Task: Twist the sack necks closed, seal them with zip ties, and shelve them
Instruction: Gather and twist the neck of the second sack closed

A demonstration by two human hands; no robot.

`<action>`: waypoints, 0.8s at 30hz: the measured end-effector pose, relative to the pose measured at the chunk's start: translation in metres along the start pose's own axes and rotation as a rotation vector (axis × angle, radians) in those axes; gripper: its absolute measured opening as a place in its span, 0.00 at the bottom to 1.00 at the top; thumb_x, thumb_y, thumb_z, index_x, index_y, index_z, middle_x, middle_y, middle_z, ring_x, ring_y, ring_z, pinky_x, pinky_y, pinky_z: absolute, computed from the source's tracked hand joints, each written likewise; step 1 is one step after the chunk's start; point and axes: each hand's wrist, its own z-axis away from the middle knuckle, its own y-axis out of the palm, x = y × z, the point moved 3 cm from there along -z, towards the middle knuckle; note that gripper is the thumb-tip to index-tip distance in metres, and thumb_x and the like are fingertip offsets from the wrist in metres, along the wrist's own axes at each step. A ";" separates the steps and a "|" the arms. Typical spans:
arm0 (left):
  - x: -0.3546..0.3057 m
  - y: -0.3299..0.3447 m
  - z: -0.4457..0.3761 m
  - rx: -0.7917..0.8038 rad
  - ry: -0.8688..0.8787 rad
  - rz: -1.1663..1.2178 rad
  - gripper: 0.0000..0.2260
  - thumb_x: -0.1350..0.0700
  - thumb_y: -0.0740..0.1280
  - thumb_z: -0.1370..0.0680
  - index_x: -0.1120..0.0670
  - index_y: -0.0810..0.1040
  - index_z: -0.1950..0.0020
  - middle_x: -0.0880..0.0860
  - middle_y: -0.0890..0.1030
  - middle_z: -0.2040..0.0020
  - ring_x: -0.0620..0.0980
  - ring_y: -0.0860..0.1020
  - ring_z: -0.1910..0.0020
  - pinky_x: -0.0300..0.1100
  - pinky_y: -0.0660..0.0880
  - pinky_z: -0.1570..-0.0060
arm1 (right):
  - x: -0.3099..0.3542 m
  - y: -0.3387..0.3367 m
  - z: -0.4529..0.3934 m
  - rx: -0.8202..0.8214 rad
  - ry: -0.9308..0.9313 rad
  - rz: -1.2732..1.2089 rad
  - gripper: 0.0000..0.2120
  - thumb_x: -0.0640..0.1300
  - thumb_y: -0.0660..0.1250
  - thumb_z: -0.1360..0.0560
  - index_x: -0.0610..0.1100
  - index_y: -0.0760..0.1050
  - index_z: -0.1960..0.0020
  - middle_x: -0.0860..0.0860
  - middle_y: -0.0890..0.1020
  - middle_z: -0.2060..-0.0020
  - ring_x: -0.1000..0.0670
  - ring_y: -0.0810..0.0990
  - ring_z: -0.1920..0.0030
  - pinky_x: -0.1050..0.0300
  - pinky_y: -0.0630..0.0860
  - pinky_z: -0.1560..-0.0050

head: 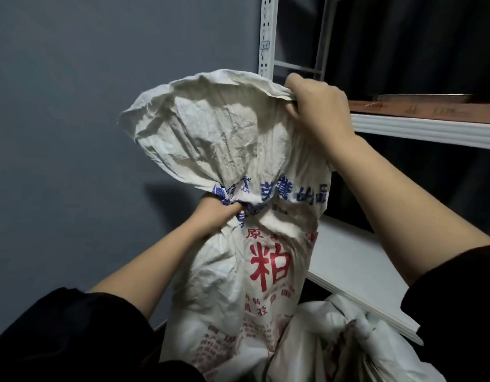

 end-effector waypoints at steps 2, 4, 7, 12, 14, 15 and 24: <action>0.000 0.000 -0.003 -0.062 0.000 0.000 0.19 0.54 0.66 0.23 0.55 0.66 0.71 0.53 0.68 0.75 0.48 0.66 0.79 0.34 0.62 0.83 | 0.001 -0.002 -0.002 -0.001 0.063 -0.094 0.11 0.49 0.58 0.22 0.42 0.71 0.48 0.41 0.80 0.51 0.35 0.76 0.50 0.49 0.66 0.59; 0.001 0.000 -0.007 -0.096 -0.005 0.016 0.17 0.57 0.63 0.22 0.56 0.65 0.70 0.54 0.68 0.74 0.50 0.66 0.77 0.38 0.63 0.79 | 0.001 -0.005 -0.003 -0.016 0.141 -0.235 0.08 0.50 0.58 0.22 0.46 0.68 0.55 0.43 0.79 0.55 0.38 0.76 0.52 0.51 0.64 0.60; 0.002 -0.006 -0.012 -0.184 0.000 0.128 0.14 0.60 0.62 0.22 0.57 0.67 0.69 0.55 0.68 0.74 0.51 0.66 0.77 0.36 0.63 0.81 | -0.002 -0.006 -0.004 0.005 0.217 -0.411 0.10 0.51 0.58 0.21 0.48 0.67 0.60 0.51 0.74 0.63 0.45 0.73 0.57 0.53 0.62 0.61; -0.001 -0.007 -0.008 -0.163 0.033 0.340 0.13 0.59 0.64 0.22 0.55 0.69 0.67 0.50 0.68 0.75 0.49 0.67 0.75 0.33 0.61 0.80 | -0.002 0.001 -0.009 0.085 0.158 -0.538 0.13 0.54 0.59 0.22 0.46 0.68 0.59 0.54 0.71 0.68 0.46 0.73 0.58 0.50 0.66 0.59; -0.009 0.000 -0.001 0.045 0.062 0.389 0.11 0.56 0.67 0.23 0.55 0.75 0.65 0.46 0.74 0.77 0.45 0.73 0.74 0.30 0.66 0.76 | -0.001 0.002 -0.011 0.051 0.188 -0.527 0.13 0.55 0.60 0.22 0.46 0.68 0.58 0.51 0.74 0.63 0.44 0.74 0.57 0.48 0.68 0.58; -0.012 0.003 0.003 0.143 0.061 0.341 0.12 0.54 0.69 0.24 0.54 0.76 0.67 0.45 0.73 0.80 0.43 0.73 0.76 0.30 0.66 0.76 | -0.001 0.004 -0.012 0.030 0.220 -0.520 0.13 0.55 0.60 0.23 0.48 0.67 0.59 0.51 0.75 0.63 0.44 0.75 0.56 0.48 0.68 0.58; 0.003 0.000 -0.012 0.032 0.095 0.404 0.09 0.58 0.69 0.24 0.52 0.77 0.43 0.47 0.81 0.57 0.44 0.79 0.60 0.30 0.75 0.60 | 0.004 0.009 0.000 0.491 0.184 -1.093 0.23 0.48 0.75 0.30 0.49 0.69 0.41 0.48 0.79 0.49 0.53 0.79 0.53 0.63 0.76 0.52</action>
